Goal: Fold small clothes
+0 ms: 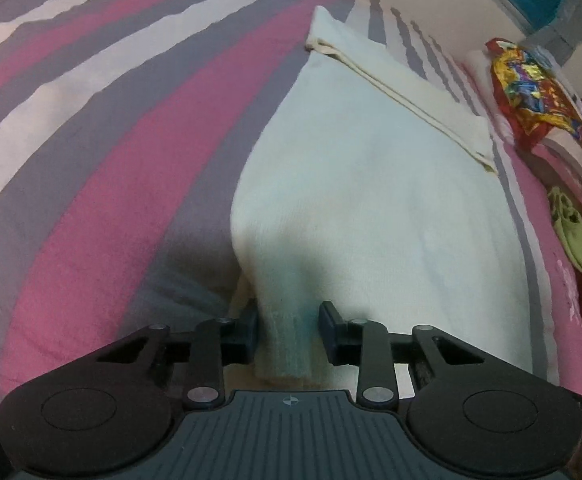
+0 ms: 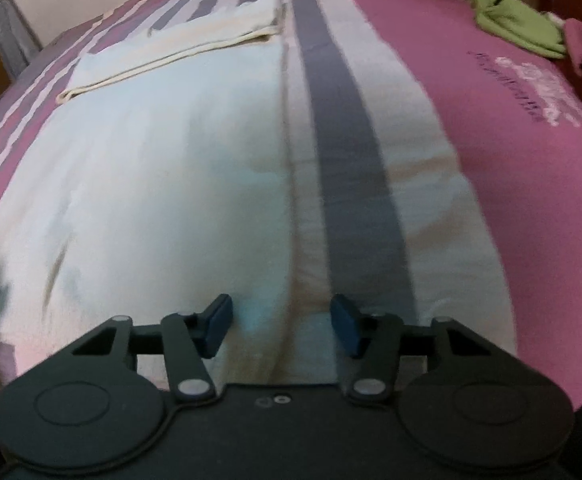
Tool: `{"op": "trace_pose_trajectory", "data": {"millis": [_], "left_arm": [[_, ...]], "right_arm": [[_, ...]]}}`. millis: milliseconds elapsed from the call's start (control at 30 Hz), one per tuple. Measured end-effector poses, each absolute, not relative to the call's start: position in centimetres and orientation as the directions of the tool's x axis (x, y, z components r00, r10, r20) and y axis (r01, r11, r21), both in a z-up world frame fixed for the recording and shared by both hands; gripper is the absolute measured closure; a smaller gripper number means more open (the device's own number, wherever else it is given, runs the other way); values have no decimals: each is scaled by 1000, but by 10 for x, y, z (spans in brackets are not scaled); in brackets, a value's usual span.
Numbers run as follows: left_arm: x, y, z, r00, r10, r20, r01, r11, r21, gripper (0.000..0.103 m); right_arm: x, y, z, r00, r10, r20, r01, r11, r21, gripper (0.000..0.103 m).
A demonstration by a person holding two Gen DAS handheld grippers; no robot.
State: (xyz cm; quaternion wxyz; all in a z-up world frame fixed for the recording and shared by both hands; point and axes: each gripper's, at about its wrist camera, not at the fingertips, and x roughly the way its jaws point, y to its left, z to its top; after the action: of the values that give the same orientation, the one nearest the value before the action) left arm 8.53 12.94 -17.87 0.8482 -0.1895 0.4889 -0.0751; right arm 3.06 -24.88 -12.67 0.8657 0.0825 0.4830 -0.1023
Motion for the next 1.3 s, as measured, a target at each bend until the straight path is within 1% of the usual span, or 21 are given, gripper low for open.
{"op": "trace_pose_trajectory", "data": {"millis": [33,67,133,267,400,467,500,567,600,633,667,767,933,1067,1200,1300], "left_arm": [[86,129,-179,508,-316,-801,-53,917,-396,81],[86,129,-180,497,-325,-804,-55,914,-403,84],[86,130,-182,490,-338,-803,-66,905,-421,85],[90,126,-185,484,-329,-811,-52,914,-402,84],[92,123,-183,483,-317,-816,-60,918,-392,84],[91,124,-183,484,-317,-816,-64,917,-394,85],[91,124,-182,484,-316,-816,-62,918,-392,85],[91,124,-181,484,-318,-815,-55,919,-390,85],[91,124,-182,484,-321,-814,-56,917,-395,93],[92,125,-182,481,-331,-812,-60,911,-407,93],[91,126,-181,484,-334,-809,-68,907,-415,93],[91,126,-175,502,-351,-790,-63,896,-439,93],[106,126,-155,557,-385,-736,-48,870,-491,94],[135,122,-136,598,-406,-691,-26,852,-524,94],[173,119,-123,631,-414,-656,-22,836,-548,94],[207,115,-115,654,-408,-637,-12,836,-548,94]], "right_arm": [[30,-251,-128,511,-89,-855,256,965,53,48],[29,-250,-130,507,-92,-857,253,966,46,48],[27,-250,-130,510,-97,-855,245,969,36,48],[15,-258,-124,521,-99,-848,291,954,68,48],[13,-253,-128,502,-119,-857,267,963,23,48],[15,-256,-126,504,-88,-859,286,956,70,46],[16,-255,-126,502,-43,-864,281,953,116,48],[18,-252,-127,486,2,-874,268,951,152,69],[19,-250,-128,474,27,-880,255,952,167,74],[20,-248,-130,459,53,-887,243,953,183,87],[22,-245,-131,450,78,-890,236,950,203,94],[26,-245,-127,462,108,-880,236,942,239,96],[37,-255,-100,566,198,-800,221,899,379,97],[51,-261,-79,651,207,-731,210,876,435,97],[77,-270,-62,715,186,-674,203,868,454,97],[104,-274,-56,741,170,-650,197,870,452,97]]}}
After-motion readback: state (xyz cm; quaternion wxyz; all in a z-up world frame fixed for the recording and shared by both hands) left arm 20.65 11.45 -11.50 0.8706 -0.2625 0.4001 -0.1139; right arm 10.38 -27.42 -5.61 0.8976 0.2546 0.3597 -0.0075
